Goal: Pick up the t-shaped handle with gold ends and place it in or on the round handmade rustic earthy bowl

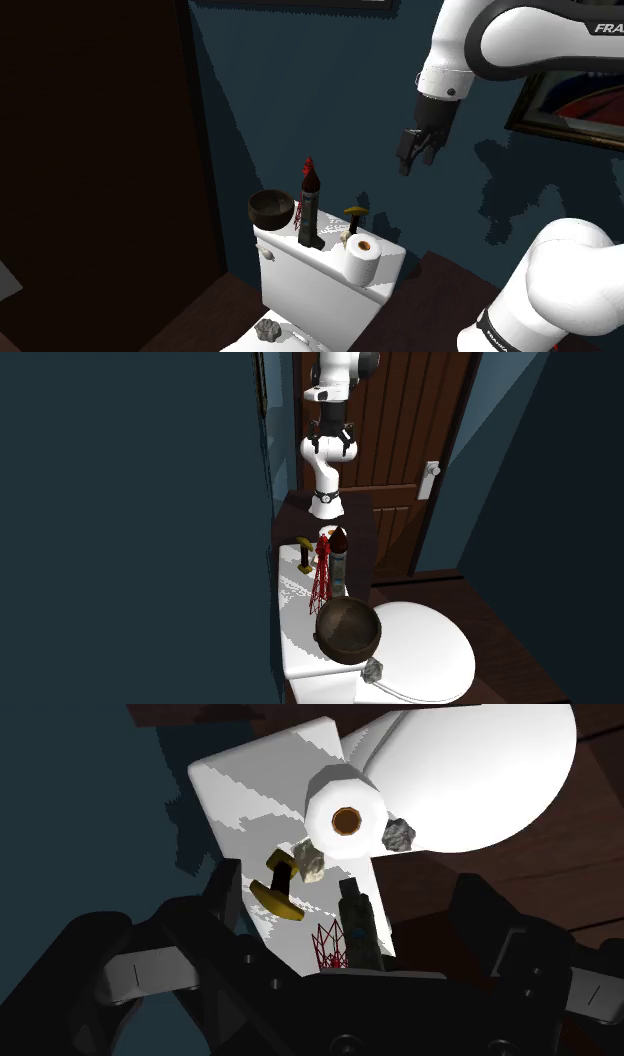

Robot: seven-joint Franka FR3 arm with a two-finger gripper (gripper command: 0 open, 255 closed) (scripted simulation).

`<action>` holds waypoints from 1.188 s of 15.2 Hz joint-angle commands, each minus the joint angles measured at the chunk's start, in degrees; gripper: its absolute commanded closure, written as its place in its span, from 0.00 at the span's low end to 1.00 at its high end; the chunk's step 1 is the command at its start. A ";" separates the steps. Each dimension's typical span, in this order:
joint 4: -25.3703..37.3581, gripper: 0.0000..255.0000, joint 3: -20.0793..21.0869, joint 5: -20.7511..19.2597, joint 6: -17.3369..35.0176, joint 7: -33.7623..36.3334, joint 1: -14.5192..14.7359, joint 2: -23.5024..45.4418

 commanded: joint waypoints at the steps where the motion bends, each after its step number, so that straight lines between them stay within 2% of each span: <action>1: 0.00 0.00 0.00 0.00 0.00 0.00 0.00 0.00; 9: -10.07 0.00 -9.69 -5.14 17.58 -21.41 2.90 5.14; 14: -12.34 0.00 -16.17 -6.96 29.43 -35.07 5.30 13.40; 18: -11.84 0.00 -21.41 -6.22 38.63 -46.86 8.34 22.29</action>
